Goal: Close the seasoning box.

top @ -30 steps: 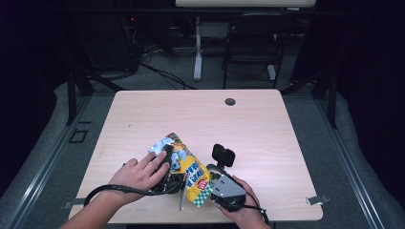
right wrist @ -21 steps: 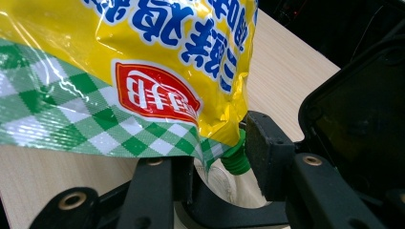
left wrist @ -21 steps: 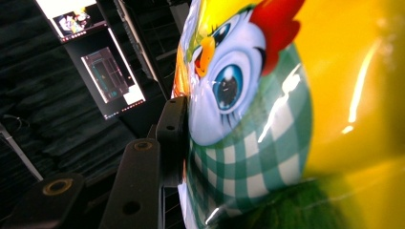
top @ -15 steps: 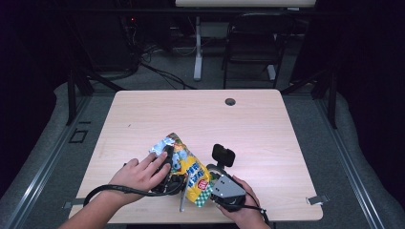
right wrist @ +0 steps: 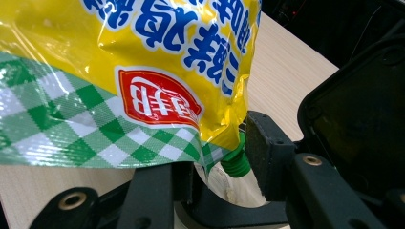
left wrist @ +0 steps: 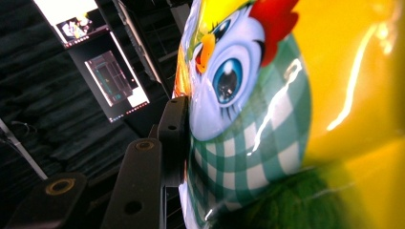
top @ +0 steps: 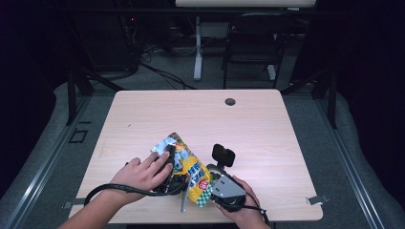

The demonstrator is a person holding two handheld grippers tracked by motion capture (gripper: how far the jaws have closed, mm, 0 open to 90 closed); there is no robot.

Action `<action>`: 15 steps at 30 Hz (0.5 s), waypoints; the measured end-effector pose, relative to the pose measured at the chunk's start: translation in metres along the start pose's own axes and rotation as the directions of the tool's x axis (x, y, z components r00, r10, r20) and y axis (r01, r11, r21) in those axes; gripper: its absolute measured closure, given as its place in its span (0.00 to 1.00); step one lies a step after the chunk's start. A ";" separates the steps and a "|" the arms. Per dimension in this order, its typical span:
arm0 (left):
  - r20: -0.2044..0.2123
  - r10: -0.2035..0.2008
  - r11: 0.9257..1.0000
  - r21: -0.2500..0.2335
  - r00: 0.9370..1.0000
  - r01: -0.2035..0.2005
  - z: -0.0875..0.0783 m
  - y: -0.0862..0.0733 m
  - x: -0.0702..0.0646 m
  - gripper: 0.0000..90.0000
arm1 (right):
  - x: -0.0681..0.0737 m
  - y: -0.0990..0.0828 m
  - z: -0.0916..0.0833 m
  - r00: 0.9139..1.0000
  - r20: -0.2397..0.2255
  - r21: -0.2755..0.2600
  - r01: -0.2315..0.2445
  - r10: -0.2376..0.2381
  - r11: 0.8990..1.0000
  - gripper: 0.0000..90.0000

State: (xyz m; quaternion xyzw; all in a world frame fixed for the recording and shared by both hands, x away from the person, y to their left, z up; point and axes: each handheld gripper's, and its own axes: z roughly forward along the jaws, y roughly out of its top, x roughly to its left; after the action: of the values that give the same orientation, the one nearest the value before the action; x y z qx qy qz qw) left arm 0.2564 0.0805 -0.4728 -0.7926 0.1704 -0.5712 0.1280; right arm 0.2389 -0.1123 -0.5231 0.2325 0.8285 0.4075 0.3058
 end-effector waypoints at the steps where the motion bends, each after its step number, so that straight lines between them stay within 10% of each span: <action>1: 0.002 0.002 1.000 -0.002 1.000 -0.002 0.000 0.000 0.001 0.69 | 0.000 0.000 0.000 1.000 -0.001 0.000 -0.002 0.002 1.000 0.71; 15: 0.002 0.013 1.000 -0.002 1.000 -0.013 0.000 0.002 0.003 0.69 | -0.001 -0.001 0.000 1.000 0.005 0.000 -0.012 0.012 1.000 0.71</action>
State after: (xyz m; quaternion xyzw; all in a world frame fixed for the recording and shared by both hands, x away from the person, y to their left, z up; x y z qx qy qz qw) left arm 0.2569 0.0774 -0.4706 -0.7921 0.1761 -0.5696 0.1312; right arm 0.2388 -0.1134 -0.5233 0.2386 0.8264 0.4086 0.3053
